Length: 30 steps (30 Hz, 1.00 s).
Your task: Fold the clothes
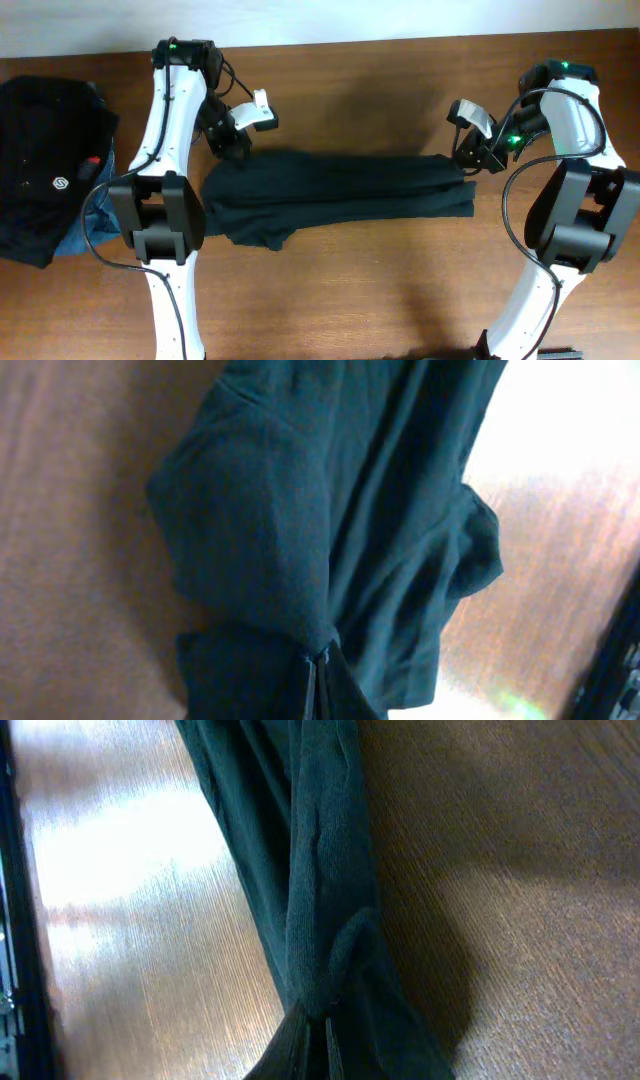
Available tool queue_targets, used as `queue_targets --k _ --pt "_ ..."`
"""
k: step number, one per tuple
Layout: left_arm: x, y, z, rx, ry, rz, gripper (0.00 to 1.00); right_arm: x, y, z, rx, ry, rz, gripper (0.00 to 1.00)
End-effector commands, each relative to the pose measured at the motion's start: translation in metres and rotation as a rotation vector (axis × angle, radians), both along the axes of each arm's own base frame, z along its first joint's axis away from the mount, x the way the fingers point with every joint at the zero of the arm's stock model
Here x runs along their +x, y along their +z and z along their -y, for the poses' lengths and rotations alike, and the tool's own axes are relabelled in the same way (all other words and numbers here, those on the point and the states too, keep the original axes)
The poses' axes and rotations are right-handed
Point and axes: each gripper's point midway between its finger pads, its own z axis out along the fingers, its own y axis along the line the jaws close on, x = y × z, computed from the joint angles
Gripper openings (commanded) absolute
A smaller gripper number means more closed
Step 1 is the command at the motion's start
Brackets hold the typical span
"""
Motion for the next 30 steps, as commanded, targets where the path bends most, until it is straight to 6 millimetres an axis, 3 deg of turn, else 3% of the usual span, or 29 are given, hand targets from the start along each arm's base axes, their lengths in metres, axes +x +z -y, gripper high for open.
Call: queue_targets --k 1,6,14,25,30 --pt "-0.02 -0.004 0.003 -0.024 -0.05 -0.049 0.01 0.003 0.019 0.004 -0.013 0.02 0.08 0.04" --pt "-0.034 -0.017 -0.001 -0.022 -0.089 -0.102 0.01 -0.001 0.018 0.01 -0.01 0.003 0.059 0.04" --pt "-0.035 -0.021 -0.015 -0.008 -0.064 -0.122 0.01 -0.017 0.002 0.028 0.03 -0.081 -0.019 0.04" --pt "-0.036 -0.019 -0.004 -0.049 -0.061 -0.125 0.01 -0.012 -0.002 0.035 0.067 -0.125 0.01 0.04" --pt "-0.037 -0.019 -0.003 -0.048 -0.062 -0.126 0.16 -0.012 -0.002 0.035 0.067 -0.125 0.009 0.11"
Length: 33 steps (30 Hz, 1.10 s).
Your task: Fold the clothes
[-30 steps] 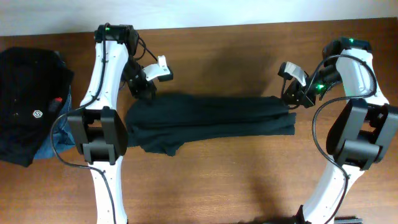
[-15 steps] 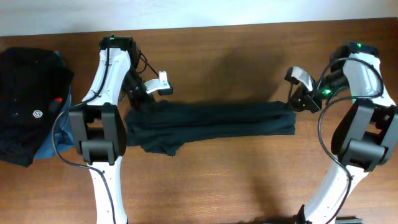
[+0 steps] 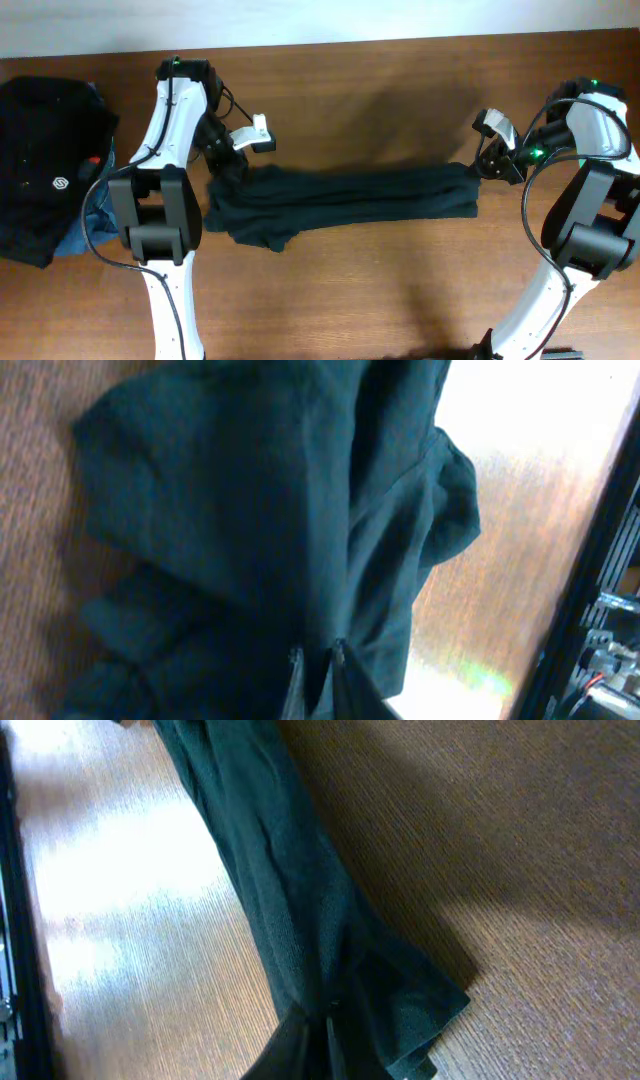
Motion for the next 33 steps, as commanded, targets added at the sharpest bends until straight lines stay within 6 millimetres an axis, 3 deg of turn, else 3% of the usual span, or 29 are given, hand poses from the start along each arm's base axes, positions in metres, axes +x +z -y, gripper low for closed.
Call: queue_targets --k 1,2,3,7,10,11,14,19,22,27,30,33 --pt "-0.002 0.01 0.004 -0.025 -0.011 0.019 0.22 0.001 0.013 -0.004 0.014 -0.011 0.032 0.16" --pt "-0.002 0.01 0.004 -0.024 -0.008 0.018 0.26 0.001 0.013 -0.004 0.014 -0.011 0.031 0.18" --pt "-0.002 0.01 0.005 -0.02 0.001 0.014 0.4 0.001 0.013 -0.004 0.014 -0.011 0.031 0.22" --pt "-0.002 0.01 0.004 -0.015 0.012 0.01 0.74 0.001 0.013 -0.004 0.015 -0.011 0.029 0.38" --pt "-0.002 0.01 0.004 -0.015 0.012 0.01 0.98 0.001 0.013 -0.004 0.015 -0.011 0.03 0.8" --pt "-0.002 0.01 0.004 -0.015 0.013 0.01 0.99 0.001 0.013 -0.004 0.015 -0.011 0.029 1.0" --pt "-0.002 0.01 0.004 -0.016 0.013 0.01 0.99 0.004 0.017 -0.008 0.048 -0.023 0.042 0.99" --pt "0.0 0.017 0.022 -0.109 0.056 0.002 0.99 0.013 0.045 -0.029 0.251 -0.205 -0.058 0.98" --pt "0.002 0.028 0.04 -0.225 0.1 -0.013 0.99 0.015 0.057 -0.036 0.337 -0.341 -0.203 0.99" --pt "0.012 0.059 0.072 -0.436 0.202 -0.027 0.99 0.011 0.069 -0.043 0.396 -0.374 -0.273 0.99" --pt "0.035 0.085 0.069 -0.422 0.297 0.027 0.99 0.008 0.077 -0.042 0.383 -0.397 -0.324 0.99" --pt "0.066 0.118 0.045 -0.303 0.465 0.128 0.99 0.007 0.078 -0.036 0.257 -0.454 -0.401 0.99"
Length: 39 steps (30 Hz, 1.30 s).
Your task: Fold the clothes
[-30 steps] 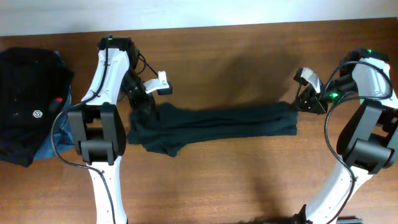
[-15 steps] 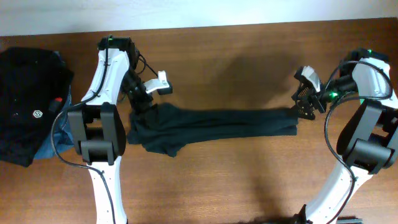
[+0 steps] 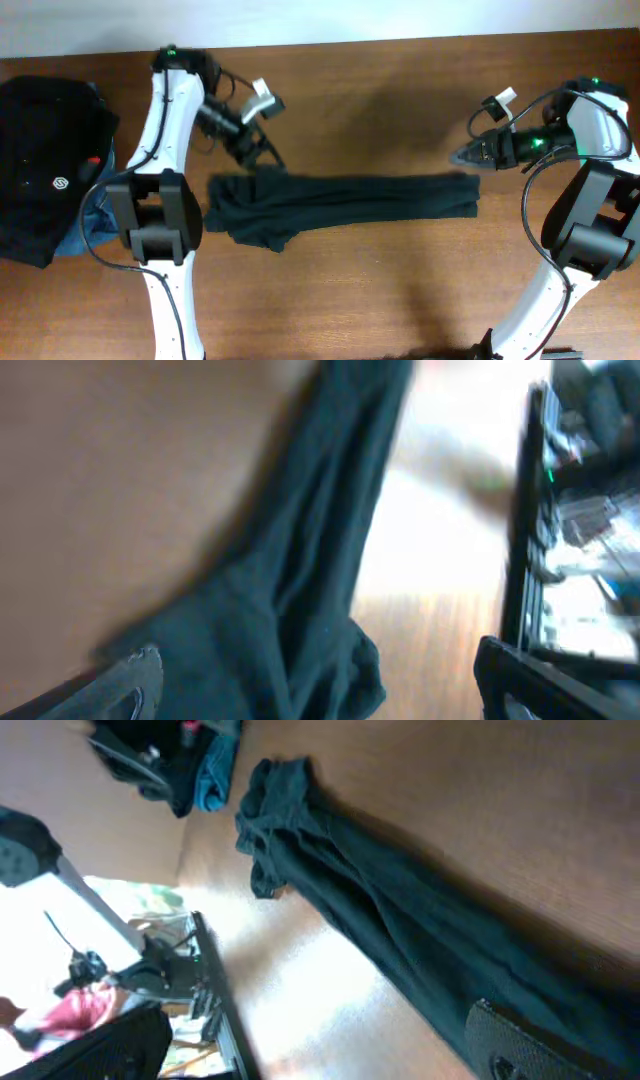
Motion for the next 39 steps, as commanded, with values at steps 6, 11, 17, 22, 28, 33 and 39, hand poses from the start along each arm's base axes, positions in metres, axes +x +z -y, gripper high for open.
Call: queue_targets --k 6,11,17,22,28,33,39 --pt "0.071 0.128 -0.086 0.338 0.745 0.243 0.99 0.009 0.034 0.036 -0.502 -0.238 -0.283 0.98" --pt "0.072 0.186 -0.106 0.31 1.011 0.348 0.99 0.01 0.074 0.096 -0.952 -0.686 -0.364 0.99" --pt "0.064 0.182 -0.067 0.171 0.895 0.243 0.99 0.006 0.076 0.081 -0.89 -0.718 -0.4 0.99" --pt "0.063 0.143 -0.063 0.258 0.803 0.174 0.99 -0.014 0.031 0.079 -0.889 -0.615 -0.531 0.99" --pt "0.064 0.105 -0.075 0.377 0.808 0.102 0.99 -0.025 -0.025 0.061 -0.825 -0.466 -0.57 1.0" --pt "0.073 0.108 -0.075 0.362 0.819 0.141 0.99 -0.033 -0.061 0.051 -0.782 -0.446 -0.606 0.99" --pt "0.075 0.108 -0.075 0.36 0.82 0.147 0.99 -0.03 -0.092 0.041 -0.726 -0.388 -0.529 0.88"
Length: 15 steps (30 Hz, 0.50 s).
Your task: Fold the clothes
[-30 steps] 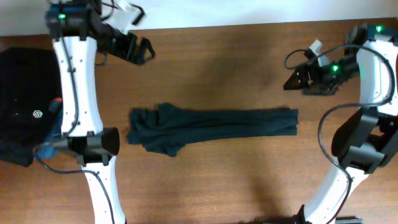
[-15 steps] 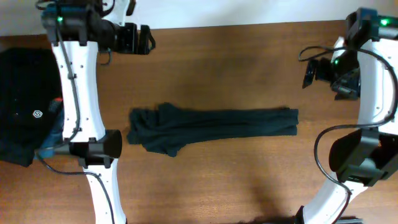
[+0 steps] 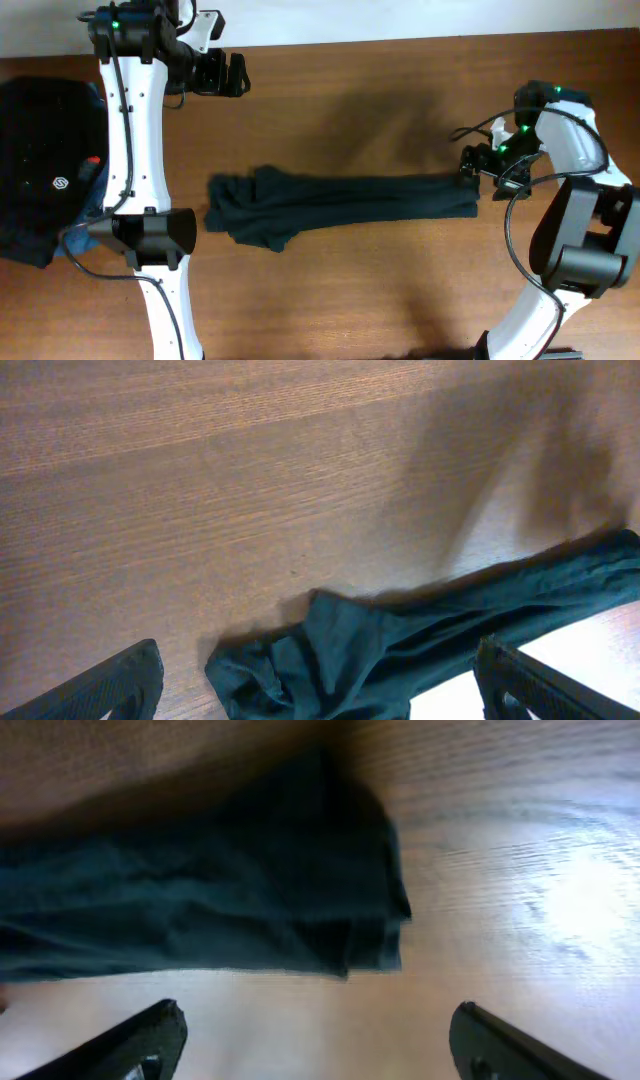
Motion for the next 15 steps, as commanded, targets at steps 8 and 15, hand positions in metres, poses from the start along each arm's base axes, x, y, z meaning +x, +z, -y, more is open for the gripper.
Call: queue_targets --k 8,15 --pt "0.003 0.007 -0.002 0.014 -0.009 0.036 0.99 0.005 -0.045 -0.002 0.007 0.057 0.105 0.84" --pt "0.003 0.005 -0.009 0.052 0.007 0.033 0.99 0.006 -0.06 0.001 -0.021 0.062 0.135 0.65"
